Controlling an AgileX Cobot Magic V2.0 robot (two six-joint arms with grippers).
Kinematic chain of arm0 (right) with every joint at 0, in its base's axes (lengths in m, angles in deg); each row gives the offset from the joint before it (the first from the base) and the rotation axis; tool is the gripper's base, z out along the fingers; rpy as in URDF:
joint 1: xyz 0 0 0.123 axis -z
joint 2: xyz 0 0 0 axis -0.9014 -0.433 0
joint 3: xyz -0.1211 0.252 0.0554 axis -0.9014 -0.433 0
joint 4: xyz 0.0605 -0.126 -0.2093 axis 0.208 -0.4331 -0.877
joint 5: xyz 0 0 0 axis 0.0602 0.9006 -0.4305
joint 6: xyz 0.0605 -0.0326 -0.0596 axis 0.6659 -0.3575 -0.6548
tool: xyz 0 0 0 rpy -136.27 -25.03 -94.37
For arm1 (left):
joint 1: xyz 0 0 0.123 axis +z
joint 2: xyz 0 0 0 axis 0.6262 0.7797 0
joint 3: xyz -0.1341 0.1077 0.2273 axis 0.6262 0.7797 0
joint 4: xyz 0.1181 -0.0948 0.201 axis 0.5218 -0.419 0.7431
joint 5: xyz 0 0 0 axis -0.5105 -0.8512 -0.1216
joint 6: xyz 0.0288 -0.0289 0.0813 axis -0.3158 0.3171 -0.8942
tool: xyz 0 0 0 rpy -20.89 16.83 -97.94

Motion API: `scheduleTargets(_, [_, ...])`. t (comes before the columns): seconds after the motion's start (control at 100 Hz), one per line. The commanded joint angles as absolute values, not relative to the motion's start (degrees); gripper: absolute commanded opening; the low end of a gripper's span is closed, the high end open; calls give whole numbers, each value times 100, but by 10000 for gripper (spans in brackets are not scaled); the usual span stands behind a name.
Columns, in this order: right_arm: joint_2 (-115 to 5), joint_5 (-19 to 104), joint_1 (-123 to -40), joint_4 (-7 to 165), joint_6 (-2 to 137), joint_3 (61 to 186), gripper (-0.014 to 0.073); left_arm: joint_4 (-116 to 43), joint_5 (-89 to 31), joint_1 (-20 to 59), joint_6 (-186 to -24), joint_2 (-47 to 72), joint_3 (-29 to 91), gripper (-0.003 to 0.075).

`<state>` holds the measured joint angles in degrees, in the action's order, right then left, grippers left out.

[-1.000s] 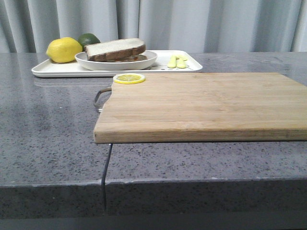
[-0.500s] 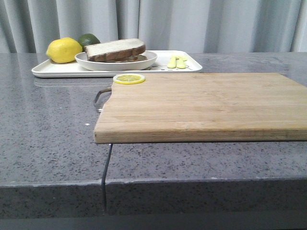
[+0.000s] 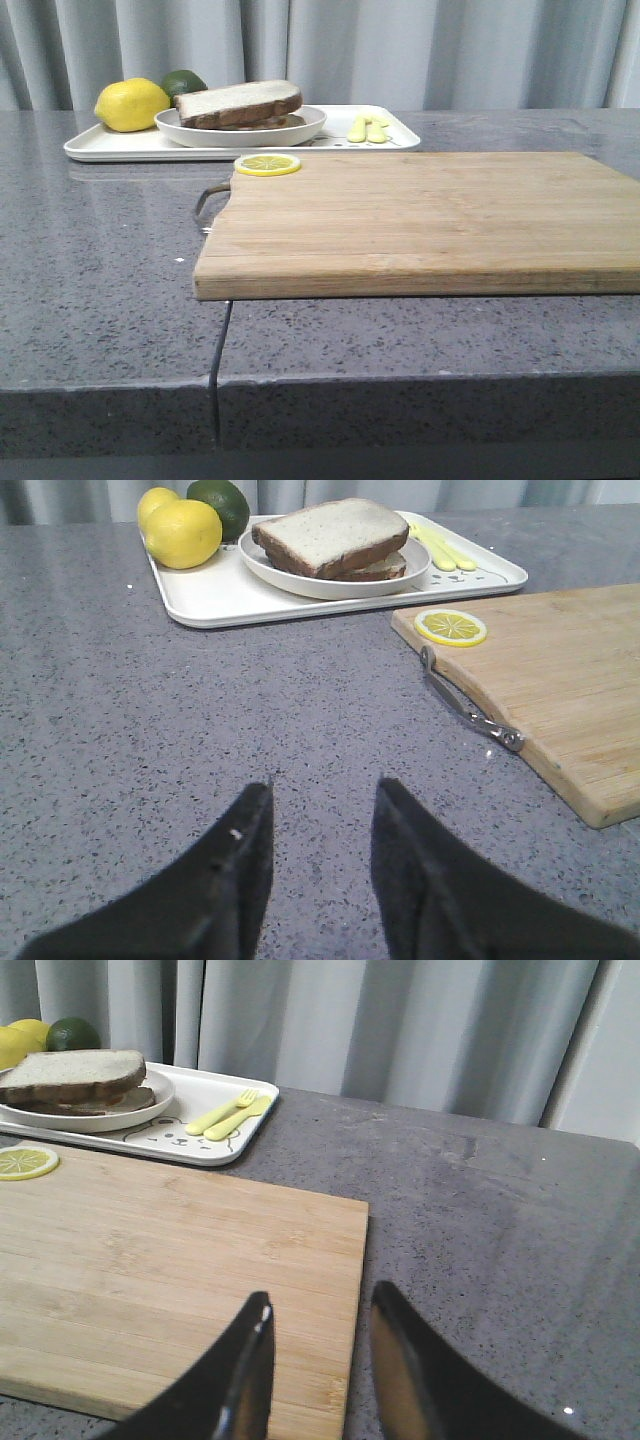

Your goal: Place bread and move sandwich to tray

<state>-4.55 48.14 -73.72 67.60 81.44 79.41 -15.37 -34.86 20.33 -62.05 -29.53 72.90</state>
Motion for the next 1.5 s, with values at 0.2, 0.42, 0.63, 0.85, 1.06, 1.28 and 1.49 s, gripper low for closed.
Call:
scheduleTargets(0.2, [-505,4396,-7341,6759,8141,8099,-29,-1534,-3028,1989,-6187,-2916,7134,-19])
scheduleTargets(0.42, [-505,4396,-7341,6759,8141,8099,-67,-1534,-3028,1989,-6187,-2916,7134,-19])
scheduleTargets(0.63, [-505,4396,-7341,6759,8141,8099,-67,-1534,-3028,1989,-6187,-2916,7134,-19])
scheduleTargets(0.85, [-505,4396,-7341,6759,8141,8099,-67,-1534,-3028,1989,-6187,-2916,7134,-19])
scheduleTargets(1.06, [-505,4396,-7341,6759,8141,8099,-67,-1534,-3028,1989,-6187,-2916,7134,-19])
scheduleTargets(1.28, [-505,4396,-7341,6759,8141,8099,-67,-977,-2835,2049,-6210,-2925,7222,-19])
scheduleTargets(1.49, [-505,4396,-7341,6759,8141,8099,-67,-813,-1809,2843,-6210,-3402,7884,-19])
